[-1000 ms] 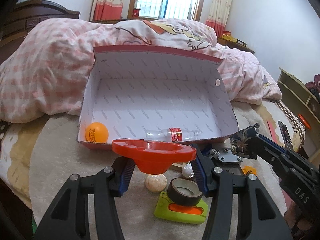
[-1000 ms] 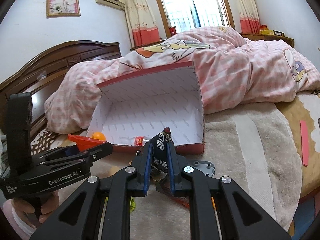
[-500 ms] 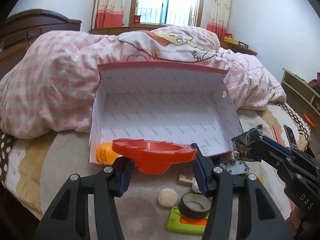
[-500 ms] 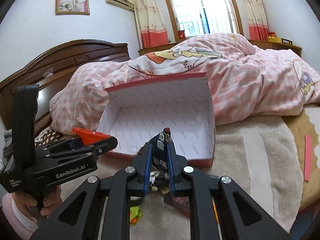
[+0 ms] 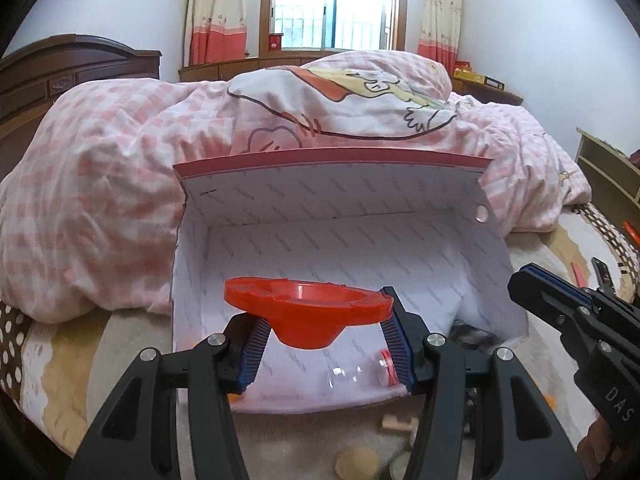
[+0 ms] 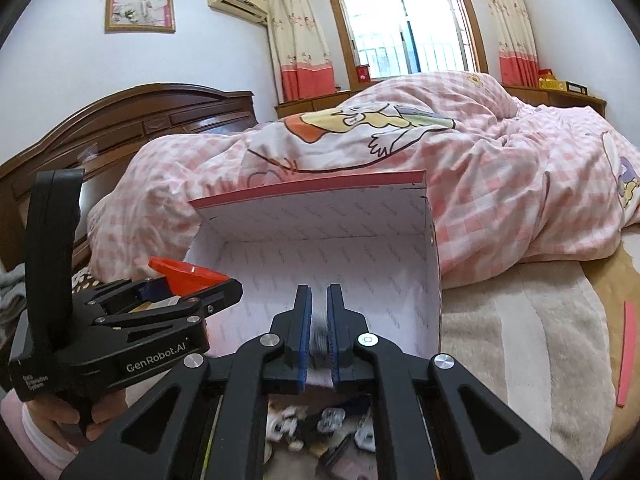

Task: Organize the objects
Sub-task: 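Lift and carry the funnel and patterned piece toward the shoebox with both tools, then open the left tool over the box while the right tool releases the patterned piece inside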

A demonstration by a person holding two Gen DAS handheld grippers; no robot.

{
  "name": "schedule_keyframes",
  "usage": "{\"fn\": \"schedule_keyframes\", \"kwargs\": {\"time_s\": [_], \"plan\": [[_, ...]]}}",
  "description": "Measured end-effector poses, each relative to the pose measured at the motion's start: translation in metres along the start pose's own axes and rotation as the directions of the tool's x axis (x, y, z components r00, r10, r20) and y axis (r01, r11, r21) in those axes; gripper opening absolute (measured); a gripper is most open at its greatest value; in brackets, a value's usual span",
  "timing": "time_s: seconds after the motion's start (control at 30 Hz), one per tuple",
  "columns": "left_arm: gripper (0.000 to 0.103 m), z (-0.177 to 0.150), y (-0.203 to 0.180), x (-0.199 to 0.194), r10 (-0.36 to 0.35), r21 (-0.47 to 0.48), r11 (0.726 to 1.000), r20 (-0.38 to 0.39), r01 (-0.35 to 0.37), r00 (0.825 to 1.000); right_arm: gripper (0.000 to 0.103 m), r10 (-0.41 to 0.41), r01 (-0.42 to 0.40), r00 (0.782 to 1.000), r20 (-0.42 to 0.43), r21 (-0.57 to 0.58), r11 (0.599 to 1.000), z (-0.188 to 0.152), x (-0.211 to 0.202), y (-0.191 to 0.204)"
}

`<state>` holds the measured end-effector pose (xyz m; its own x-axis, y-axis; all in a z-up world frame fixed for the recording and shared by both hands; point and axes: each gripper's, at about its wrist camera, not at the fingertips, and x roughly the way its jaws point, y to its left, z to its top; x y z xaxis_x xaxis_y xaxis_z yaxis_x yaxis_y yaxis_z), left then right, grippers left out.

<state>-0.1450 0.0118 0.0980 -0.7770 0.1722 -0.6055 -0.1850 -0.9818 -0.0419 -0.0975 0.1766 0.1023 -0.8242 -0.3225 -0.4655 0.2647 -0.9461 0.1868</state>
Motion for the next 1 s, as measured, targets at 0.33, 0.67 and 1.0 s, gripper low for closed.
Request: {"fn": "schedule_keyframes", "kwargs": {"time_s": [0.33, 0.67, 1.0], "plan": [[0.054, 0.004, 0.007, 0.047, 0.017, -0.004, 1.0, -0.082, -0.017, 0.997, 0.009, -0.019, 0.022, 0.998, -0.054, 0.048, 0.999, -0.007, 0.032, -0.023], [0.065, -0.001, 0.002, 0.055, 0.03, -0.003, 1.0, -0.133, -0.031, 0.991, 0.01, -0.005, 0.009, 0.997, -0.075, 0.059, 0.998, -0.013, 0.035, -0.024], [0.065, -0.001, -0.002, 0.039, 0.042, 0.013, 0.999, -0.113, -0.04, 0.993, 0.025, 0.021, -0.016, 0.996, -0.091, 0.059, 0.998, -0.016, 0.03, -0.02]]}}
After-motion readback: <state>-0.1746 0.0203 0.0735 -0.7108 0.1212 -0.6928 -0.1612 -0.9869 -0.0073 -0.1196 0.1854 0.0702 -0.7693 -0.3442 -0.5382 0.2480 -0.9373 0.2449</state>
